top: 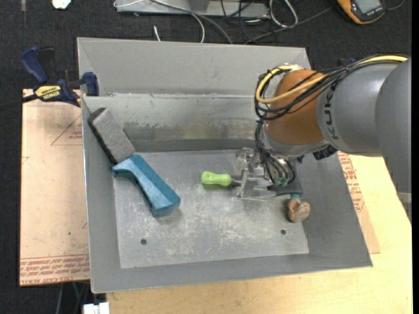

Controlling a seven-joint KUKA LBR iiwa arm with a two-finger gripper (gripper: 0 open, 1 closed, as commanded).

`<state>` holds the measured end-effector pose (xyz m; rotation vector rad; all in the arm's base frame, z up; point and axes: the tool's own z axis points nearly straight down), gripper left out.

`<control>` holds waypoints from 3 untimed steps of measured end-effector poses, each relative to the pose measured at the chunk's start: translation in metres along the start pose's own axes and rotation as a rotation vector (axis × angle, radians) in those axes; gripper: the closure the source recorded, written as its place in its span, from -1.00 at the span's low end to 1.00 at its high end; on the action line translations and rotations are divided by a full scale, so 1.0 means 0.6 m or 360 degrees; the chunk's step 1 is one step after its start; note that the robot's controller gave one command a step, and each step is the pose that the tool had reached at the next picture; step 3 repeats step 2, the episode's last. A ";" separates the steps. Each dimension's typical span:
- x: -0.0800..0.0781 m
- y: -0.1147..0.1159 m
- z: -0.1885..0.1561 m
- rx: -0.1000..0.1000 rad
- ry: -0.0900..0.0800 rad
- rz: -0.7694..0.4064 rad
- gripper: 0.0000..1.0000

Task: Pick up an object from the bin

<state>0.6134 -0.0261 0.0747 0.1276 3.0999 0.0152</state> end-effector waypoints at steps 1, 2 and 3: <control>0.009 0.006 -0.106 0.0000 0.0008 -0.0039 1.00; 0.014 0.020 -0.232 -0.0001 0.0008 -0.0148 1.00; 0.014 0.020 -0.232 -0.0001 0.0008 -0.0148 1.00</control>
Offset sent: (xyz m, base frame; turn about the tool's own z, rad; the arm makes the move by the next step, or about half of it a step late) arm -0.0189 0.0183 0.2000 -0.1498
